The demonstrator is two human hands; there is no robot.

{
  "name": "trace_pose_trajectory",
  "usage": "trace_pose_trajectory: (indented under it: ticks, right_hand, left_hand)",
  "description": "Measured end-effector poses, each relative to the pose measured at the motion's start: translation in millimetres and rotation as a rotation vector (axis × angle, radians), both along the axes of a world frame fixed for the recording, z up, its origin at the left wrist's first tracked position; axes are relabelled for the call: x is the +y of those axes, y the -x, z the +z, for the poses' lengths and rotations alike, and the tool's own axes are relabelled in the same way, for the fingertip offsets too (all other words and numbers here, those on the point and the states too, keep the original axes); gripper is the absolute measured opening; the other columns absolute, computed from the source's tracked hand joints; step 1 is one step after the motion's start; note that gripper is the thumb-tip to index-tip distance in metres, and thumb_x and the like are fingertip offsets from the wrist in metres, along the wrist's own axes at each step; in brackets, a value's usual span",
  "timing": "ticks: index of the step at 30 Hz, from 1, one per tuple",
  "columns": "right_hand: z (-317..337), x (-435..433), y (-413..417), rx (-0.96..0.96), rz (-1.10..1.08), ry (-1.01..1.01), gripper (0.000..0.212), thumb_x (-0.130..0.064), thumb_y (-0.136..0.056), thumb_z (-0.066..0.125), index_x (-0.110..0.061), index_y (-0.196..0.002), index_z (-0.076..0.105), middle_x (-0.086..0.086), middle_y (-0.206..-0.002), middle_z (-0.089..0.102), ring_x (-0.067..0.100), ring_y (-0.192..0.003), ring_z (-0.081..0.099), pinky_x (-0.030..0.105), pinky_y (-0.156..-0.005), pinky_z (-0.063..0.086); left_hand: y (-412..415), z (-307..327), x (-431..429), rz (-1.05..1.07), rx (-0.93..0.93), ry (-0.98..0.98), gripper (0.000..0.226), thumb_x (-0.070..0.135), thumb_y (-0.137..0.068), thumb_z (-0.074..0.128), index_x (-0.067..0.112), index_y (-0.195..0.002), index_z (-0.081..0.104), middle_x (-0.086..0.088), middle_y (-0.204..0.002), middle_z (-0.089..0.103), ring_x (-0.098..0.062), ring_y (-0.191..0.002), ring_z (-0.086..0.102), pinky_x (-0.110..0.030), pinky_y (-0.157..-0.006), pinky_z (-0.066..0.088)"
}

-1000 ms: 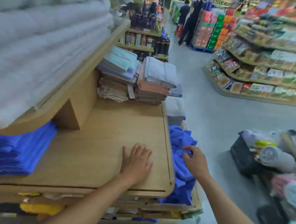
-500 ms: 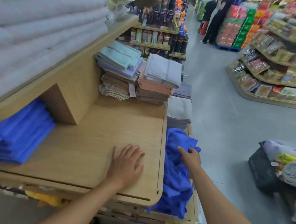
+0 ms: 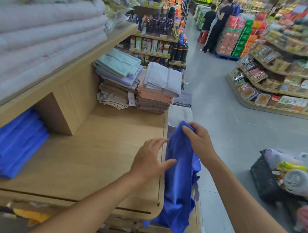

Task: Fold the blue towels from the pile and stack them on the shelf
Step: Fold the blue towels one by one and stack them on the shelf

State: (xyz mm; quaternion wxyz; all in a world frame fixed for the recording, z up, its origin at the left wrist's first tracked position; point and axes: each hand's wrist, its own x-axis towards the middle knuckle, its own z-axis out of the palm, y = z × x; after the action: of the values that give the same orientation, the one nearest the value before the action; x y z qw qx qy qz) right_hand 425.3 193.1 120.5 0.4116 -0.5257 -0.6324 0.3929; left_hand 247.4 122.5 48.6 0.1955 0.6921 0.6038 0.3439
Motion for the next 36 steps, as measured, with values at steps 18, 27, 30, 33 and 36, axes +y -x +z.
trace_pose_trajectory:
  ticks: [18,27,30,33,36]
  right_hand:
    - [5,-31,18,-0.26,0.465,0.072,0.015,-0.028,-0.09,0.076,-0.031,-0.105,0.076,-0.017,-0.093,0.075,-0.004,-0.087,0.066,0.029,-0.081,0.055]
    - [31,32,95,-0.188,0.311,0.121,0.026,-0.014,-0.099,0.059,-0.021,-0.079,0.075,0.0,-0.059,0.056,0.012,-0.038,0.053,0.022,-0.04,0.041]
    - [20,49,127,-0.073,0.249,0.012,0.026,-0.007,-0.097,0.056,-0.024,-0.102,0.076,0.01,-0.101,0.073,0.017,-0.08,0.074,0.039,-0.076,0.063]
    - [3,49,141,-0.278,0.257,-0.107,0.07,-0.012,-0.092,0.069,-0.015,-0.155,0.038,0.011,-0.158,0.039,0.023,-0.14,0.046,0.04,-0.117,0.038]
    - [-21,27,134,-0.56,0.341,-0.062,0.069,-0.028,-0.09,0.073,-0.018,-0.152,0.042,0.007,-0.149,0.05,0.025,-0.123,0.06,0.035,-0.105,0.045]
  left_hand:
    - [89,118,26,0.107,-1.445,0.353,0.028,0.036,-0.104,0.049,0.017,-0.105,0.069,-0.012,-0.097,0.076,-0.021,-0.088,0.074,-0.032,-0.076,0.058]
    - [219,39,18,0.603,-0.525,0.304,0.015,0.024,-0.102,0.056,0.011,-0.1,0.062,-0.015,-0.095,0.068,-0.027,-0.082,0.066,-0.034,-0.064,0.052]
    - [232,12,15,0.637,-0.45,0.345,0.021,0.026,-0.102,0.056,0.007,-0.095,0.061,-0.016,-0.083,0.062,-0.026,-0.08,0.061,-0.029,-0.057,0.038]
    - [231,-2,6,0.855,-0.322,0.262,0.034,0.029,-0.093,0.069,0.0,-0.11,0.062,-0.021,-0.096,0.066,-0.033,-0.093,0.065,-0.037,-0.072,0.051]
    - [216,-13,-15,0.783,-0.054,0.029,0.049,0.02,-0.087,0.071,0.009,-0.131,0.055,-0.016,-0.13,0.06,-0.036,-0.119,0.057,-0.047,-0.098,0.049]
